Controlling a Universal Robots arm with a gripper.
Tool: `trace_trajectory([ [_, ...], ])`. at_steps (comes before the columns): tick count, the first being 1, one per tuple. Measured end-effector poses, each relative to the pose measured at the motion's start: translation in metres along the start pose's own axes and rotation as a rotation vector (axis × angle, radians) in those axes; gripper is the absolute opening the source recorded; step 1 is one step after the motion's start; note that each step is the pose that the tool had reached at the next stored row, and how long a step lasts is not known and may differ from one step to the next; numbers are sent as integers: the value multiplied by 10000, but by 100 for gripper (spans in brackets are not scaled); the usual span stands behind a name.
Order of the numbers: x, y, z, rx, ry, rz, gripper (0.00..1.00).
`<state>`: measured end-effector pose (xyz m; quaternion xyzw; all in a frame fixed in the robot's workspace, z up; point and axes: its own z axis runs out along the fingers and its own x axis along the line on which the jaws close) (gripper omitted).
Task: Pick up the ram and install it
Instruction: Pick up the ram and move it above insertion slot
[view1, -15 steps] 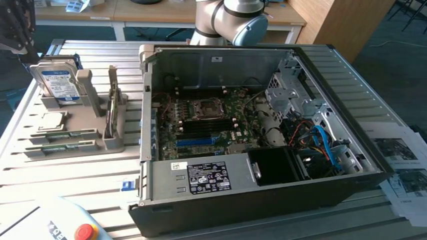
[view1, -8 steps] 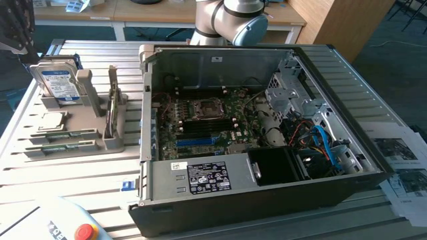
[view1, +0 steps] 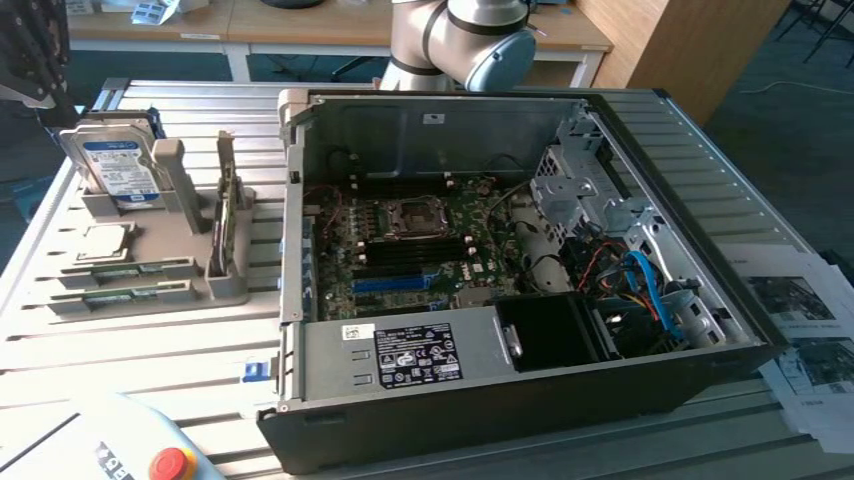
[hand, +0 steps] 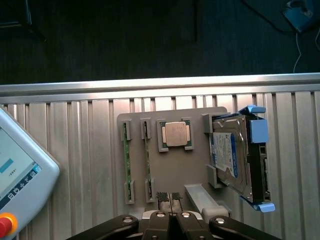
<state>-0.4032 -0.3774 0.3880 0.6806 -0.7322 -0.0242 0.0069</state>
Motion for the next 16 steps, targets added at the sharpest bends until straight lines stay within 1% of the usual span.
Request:
trace_trajectory([
  [4,1,-1,32,1,7,1,10],
  [9,3,-5,122,3,22,1,10],
  [16,6,-11,249,3,26,1,10],
])
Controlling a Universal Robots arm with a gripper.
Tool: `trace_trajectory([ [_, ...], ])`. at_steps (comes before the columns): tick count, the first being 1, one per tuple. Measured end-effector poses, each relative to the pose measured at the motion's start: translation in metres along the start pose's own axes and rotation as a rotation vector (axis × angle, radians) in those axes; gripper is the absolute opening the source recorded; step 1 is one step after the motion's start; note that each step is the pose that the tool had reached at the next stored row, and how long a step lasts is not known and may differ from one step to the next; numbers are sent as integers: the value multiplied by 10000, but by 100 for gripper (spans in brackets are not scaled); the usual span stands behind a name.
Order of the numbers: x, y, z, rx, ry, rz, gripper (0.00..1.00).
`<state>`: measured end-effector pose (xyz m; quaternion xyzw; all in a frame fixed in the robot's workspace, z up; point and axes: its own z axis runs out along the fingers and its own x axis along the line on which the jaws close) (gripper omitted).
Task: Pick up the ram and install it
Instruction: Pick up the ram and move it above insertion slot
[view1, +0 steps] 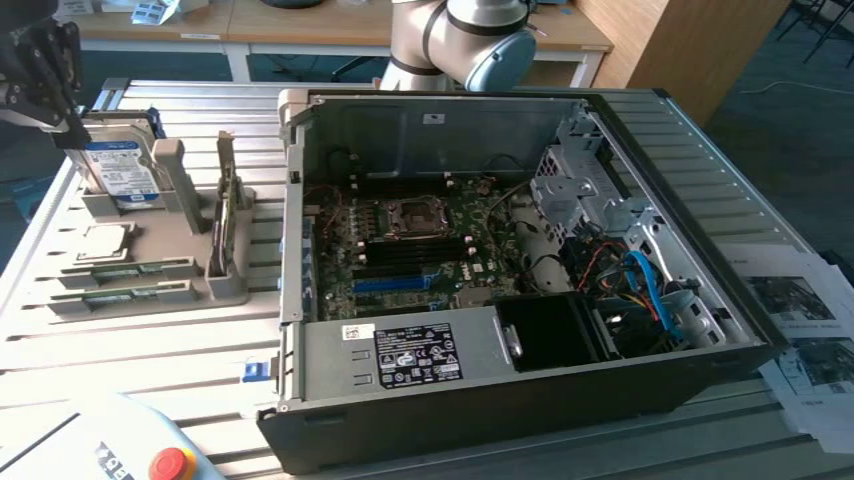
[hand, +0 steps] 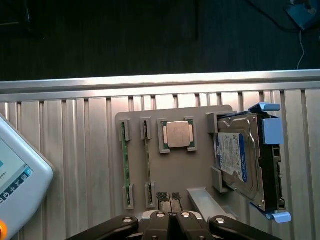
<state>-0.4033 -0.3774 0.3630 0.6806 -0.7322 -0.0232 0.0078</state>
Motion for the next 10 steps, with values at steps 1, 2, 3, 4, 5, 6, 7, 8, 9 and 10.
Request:
trace_trajectory([
  [1,0,-1,18,0,0,1,10],
  [2,1,-1,35,-1,1,0,10],
  [3,1,-2,56,1,1,0,10],
  [4,1,-3,73,0,2,0,10],
  [5,2,-4,90,-1,3,0,10],
  [6,2,-5,108,-1,3,0,10],
  [7,3,-5,126,-1,4,0,10],
  [8,3,-6,144,-1,5,-1,10],
  [9,3,-7,164,0,6,-2,10],
  [10,4,-8,182,0,6,-2,10],
])
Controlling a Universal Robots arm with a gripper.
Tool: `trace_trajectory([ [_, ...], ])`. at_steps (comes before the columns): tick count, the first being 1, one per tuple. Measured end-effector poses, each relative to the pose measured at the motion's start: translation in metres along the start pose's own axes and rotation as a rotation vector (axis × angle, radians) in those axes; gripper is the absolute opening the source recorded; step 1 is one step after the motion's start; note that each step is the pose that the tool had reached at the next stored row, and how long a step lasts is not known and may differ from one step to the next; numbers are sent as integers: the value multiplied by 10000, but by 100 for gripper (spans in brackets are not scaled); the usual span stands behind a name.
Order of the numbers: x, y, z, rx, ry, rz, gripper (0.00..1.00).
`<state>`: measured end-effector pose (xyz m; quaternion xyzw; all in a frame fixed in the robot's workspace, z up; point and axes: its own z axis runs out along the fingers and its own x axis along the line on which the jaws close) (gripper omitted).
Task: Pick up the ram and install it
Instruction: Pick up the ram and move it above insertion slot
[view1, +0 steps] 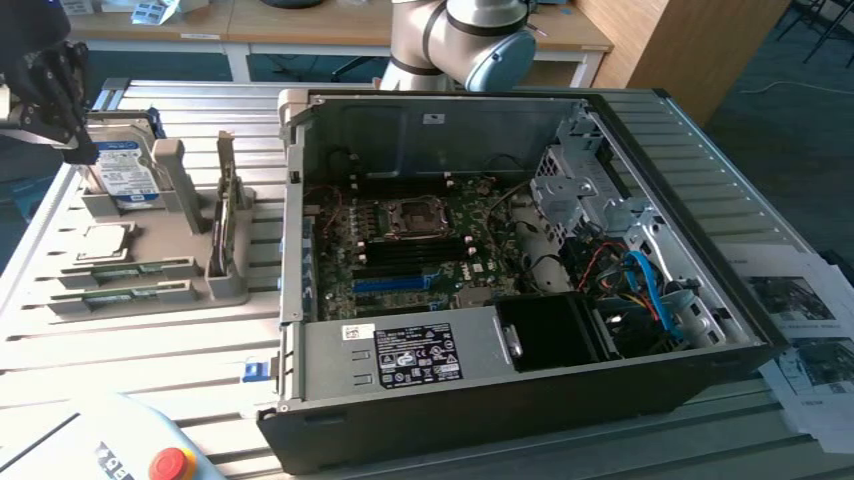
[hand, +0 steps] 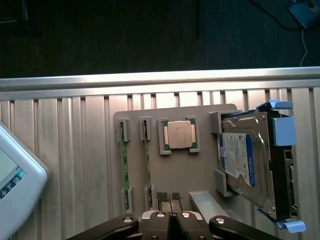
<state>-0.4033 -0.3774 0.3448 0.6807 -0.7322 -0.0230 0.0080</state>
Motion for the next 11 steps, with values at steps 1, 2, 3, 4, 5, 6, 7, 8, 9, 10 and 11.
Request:
trace_trajectory([
  [1,0,0,18,0,1,0,10],
  [2,1,-1,36,0,2,0,10],
  [3,1,-2,54,0,2,0,10],
  [4,1,-3,72,0,3,0,10],
  [5,2,-3,82,0,3,-1,10],
  [6,2,-3,82,-4,7,0,10],
  [7,2,-3,82,-4,7,-1,10],
  [8,2,-3,82,-4,7,0,10],
  [9,2,-3,82,-4,7,0,10],
  [10,2,-3,83,-3,6,0,10],
  [11,2,-3,83,-3,6,0,10],
])
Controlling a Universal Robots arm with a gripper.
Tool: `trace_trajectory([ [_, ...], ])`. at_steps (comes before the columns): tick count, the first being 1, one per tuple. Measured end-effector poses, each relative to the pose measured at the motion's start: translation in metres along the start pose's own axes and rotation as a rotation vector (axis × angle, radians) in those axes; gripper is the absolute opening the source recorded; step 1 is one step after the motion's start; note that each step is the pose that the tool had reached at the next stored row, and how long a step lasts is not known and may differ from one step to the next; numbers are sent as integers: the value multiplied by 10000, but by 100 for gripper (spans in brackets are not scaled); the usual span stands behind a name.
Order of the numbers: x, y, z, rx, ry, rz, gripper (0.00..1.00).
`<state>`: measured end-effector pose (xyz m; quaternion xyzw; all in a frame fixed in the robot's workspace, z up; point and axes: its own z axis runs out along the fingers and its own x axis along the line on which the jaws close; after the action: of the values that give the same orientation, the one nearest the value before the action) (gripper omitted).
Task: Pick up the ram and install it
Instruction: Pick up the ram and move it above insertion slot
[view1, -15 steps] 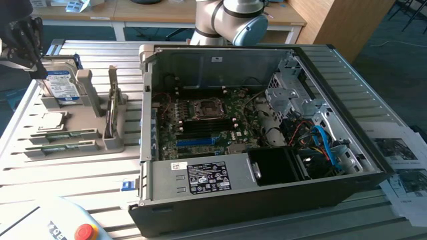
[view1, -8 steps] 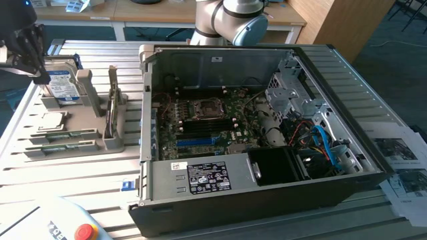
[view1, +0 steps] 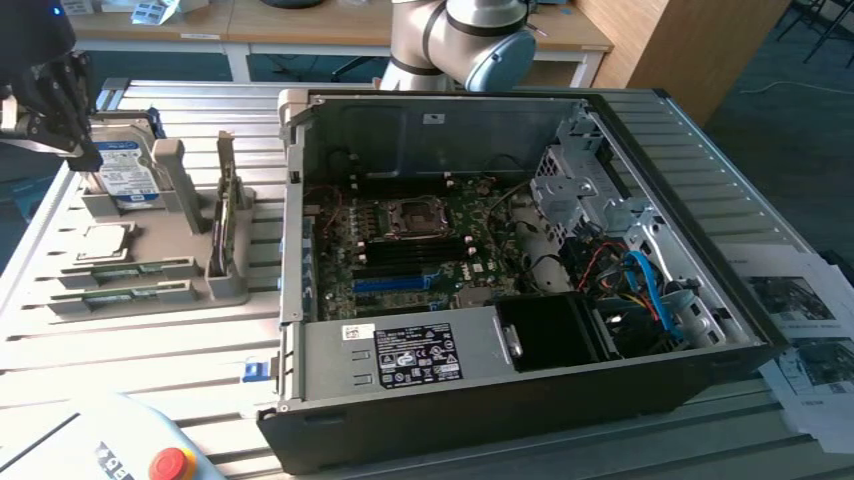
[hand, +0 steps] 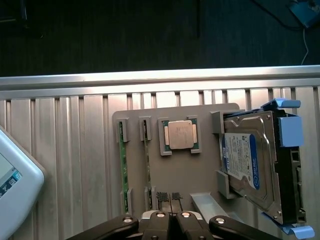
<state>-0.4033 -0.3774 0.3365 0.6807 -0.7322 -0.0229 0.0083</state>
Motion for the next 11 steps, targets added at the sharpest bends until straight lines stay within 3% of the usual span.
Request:
trace_trajectory([
  [11,81,3,-1,1,-1,0,10],
])
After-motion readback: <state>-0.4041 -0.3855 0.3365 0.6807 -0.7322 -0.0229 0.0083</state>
